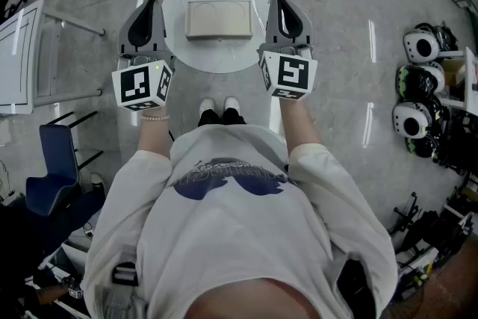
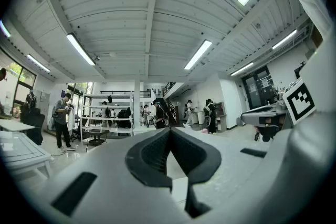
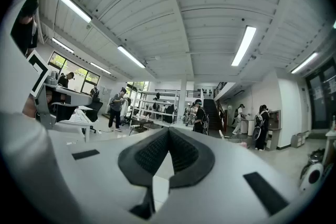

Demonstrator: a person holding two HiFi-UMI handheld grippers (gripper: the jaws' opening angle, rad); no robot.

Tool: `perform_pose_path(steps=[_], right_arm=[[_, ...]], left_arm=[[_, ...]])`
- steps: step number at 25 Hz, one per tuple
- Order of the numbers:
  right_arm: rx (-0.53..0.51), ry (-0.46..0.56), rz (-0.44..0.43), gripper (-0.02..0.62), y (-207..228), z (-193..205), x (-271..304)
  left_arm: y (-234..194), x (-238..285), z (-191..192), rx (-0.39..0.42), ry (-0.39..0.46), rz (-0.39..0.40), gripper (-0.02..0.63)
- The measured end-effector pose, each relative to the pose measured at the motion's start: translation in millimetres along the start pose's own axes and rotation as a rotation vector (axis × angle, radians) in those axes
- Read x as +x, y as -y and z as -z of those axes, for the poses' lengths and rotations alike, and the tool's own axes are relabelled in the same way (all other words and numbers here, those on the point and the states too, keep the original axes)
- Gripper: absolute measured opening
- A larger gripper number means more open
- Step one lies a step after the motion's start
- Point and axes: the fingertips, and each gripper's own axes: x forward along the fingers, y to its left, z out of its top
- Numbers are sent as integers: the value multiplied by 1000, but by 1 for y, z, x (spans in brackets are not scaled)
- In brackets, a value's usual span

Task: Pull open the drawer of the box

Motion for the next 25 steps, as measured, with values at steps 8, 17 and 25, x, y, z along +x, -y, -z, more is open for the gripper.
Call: perform_pose_path(steps=[8,17,25], right_arm=[[-9,-7,-12,-6,5,3,-1],[165,28,-51,11,12,1,3],[260,-43,-2,282,37,26,7]], left_arm=[[7,2,-2,7,-2,-1,6],[1,0,0,-34,-10,9,8],[-16,1,18,-75,-42,15,273]])
